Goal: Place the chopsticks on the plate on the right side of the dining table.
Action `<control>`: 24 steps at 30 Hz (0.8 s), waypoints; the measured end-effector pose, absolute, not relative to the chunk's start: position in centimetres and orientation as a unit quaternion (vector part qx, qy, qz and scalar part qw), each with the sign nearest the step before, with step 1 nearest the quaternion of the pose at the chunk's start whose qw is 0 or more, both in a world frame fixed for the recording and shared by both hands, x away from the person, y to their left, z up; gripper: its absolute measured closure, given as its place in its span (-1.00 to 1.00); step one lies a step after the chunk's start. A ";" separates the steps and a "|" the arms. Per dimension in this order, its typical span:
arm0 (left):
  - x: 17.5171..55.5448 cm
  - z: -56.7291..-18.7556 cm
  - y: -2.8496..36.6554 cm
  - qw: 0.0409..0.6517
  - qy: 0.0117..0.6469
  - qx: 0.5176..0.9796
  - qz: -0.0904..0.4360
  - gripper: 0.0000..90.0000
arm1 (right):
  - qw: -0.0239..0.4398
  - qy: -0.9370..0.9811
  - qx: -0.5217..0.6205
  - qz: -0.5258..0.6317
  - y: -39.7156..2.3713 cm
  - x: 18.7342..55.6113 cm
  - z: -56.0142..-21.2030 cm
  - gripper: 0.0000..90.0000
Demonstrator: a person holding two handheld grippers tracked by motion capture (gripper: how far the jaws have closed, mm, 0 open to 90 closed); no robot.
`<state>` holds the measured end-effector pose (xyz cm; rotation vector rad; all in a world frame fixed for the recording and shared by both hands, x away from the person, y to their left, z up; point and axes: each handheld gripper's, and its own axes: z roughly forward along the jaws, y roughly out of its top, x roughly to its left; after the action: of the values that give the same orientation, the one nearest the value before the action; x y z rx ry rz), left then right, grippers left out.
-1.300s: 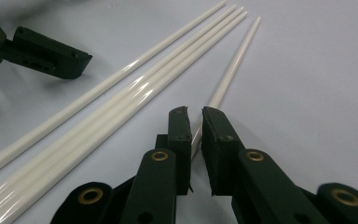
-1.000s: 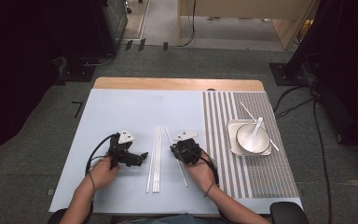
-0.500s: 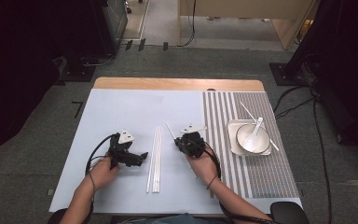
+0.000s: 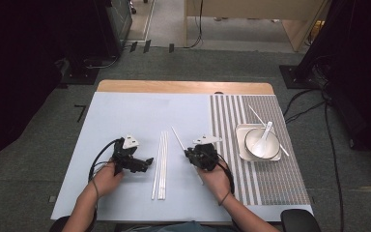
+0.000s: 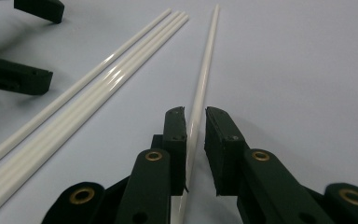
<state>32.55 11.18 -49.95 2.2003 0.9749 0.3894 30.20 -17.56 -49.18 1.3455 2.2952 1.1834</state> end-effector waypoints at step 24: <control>32.5 -50.0 11.2 0.346 0.376 0.846 0.151 -1.00 | 0.161 0.784 0.456 0.390 -17.5 27.2 -50.0 0.81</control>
<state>32.54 11.16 -49.97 2.1970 0.9761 0.3914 27.16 -17.47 -50.02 1.3016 2.2371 1.1126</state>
